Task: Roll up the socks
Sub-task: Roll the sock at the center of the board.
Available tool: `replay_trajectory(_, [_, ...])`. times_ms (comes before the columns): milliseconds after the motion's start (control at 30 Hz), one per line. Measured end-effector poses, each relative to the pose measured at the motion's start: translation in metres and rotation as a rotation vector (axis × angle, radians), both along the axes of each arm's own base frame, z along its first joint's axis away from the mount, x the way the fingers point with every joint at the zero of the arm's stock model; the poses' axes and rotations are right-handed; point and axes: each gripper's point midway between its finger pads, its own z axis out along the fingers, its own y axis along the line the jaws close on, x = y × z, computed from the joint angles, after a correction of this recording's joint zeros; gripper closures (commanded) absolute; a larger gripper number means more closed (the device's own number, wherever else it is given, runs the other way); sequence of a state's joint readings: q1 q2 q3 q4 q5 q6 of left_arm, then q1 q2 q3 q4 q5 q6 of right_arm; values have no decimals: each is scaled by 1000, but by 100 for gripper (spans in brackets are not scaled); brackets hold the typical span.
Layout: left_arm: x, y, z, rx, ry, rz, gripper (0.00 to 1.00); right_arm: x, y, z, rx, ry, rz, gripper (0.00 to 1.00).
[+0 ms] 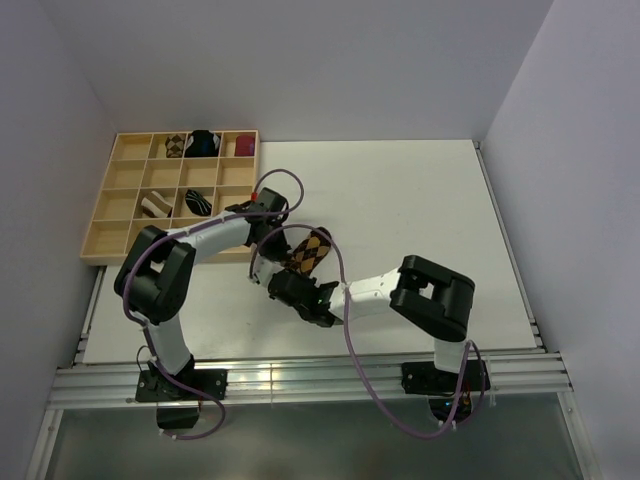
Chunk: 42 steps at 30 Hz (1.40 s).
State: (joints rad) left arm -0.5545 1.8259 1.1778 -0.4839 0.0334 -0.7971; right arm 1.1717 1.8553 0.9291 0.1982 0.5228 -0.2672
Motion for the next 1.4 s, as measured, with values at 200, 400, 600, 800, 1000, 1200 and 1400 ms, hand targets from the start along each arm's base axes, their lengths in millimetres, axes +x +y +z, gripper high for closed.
replay_trajectory(200, [0,2,2,-20,-37,6,67,2,-4,1,162,158,-15,100])
replay_trajectory(400, [-2,6,9,-33,-75,31,46,14,-23,6,379,383,-60,100])
replay_trajectory(600, [-7,10,28,-84,-135,69,36,21,-33,10,586,616,-69,100])
replay_trajectory(800, [-9,14,43,-139,-197,132,36,22,-35,6,721,836,-50,100])
replay_trajectory(1000, [-25,20,31,-205,-207,214,34,21,-24,10,741,943,-9,100])
replay_trajectory(1200, [-28,23,29,-262,-232,312,27,21,-15,9,736,1019,4,100])
replay_trajectory(1400, [-19,27,44,-336,-322,400,28,21,-13,10,734,1073,-10,100])
